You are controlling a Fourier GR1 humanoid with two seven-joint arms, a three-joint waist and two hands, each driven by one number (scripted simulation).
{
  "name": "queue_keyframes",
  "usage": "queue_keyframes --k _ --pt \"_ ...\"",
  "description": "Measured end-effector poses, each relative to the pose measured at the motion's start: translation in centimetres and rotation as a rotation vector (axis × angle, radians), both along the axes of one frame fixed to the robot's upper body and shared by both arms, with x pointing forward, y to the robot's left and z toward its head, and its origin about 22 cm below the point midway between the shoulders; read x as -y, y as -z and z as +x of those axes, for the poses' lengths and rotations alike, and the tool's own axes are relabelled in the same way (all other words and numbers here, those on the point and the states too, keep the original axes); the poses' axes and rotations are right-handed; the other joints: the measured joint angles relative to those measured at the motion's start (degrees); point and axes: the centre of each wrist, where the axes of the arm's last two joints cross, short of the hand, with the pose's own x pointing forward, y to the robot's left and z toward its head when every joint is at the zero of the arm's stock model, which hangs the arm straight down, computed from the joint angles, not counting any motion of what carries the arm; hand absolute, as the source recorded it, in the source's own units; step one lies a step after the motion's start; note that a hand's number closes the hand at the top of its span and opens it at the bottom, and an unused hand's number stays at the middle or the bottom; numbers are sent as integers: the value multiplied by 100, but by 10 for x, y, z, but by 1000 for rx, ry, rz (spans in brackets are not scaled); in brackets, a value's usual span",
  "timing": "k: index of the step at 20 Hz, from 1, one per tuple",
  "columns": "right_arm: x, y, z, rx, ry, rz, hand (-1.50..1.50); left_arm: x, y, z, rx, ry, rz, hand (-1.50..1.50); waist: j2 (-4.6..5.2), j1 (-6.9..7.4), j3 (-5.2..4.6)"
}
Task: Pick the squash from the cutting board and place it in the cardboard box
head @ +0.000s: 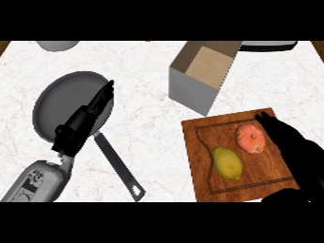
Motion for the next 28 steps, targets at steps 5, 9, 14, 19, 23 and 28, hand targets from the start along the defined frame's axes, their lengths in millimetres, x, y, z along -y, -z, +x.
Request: queue_keyframes --k 5,9,14,19,23,28 --pt "1 22 15 -46 25 -21 -150 1 -6 -8 2 2 -3 0 -4 13 1" --pt "-4 39 22 -45 34 -18 -150 3 1 0 2 1 0 0 -2 -3 1" --pt "-4 40 24 -20 17 -26 -150 4 5 -4 2 -1 2 0 -5 -7 2" --pt "-2 47 32 -29 19 -39 -150 0 4 -5 0 -1 -3 0 -5 -4 1" --pt "-1 55 37 -61 12 -53 -150 7 0 -4 1 2 -1 0 -6 -5 -1" --pt "-3 63 39 -99 14 -70 -150 4 0 -9 8 2 -1 0 -6 -4 0"
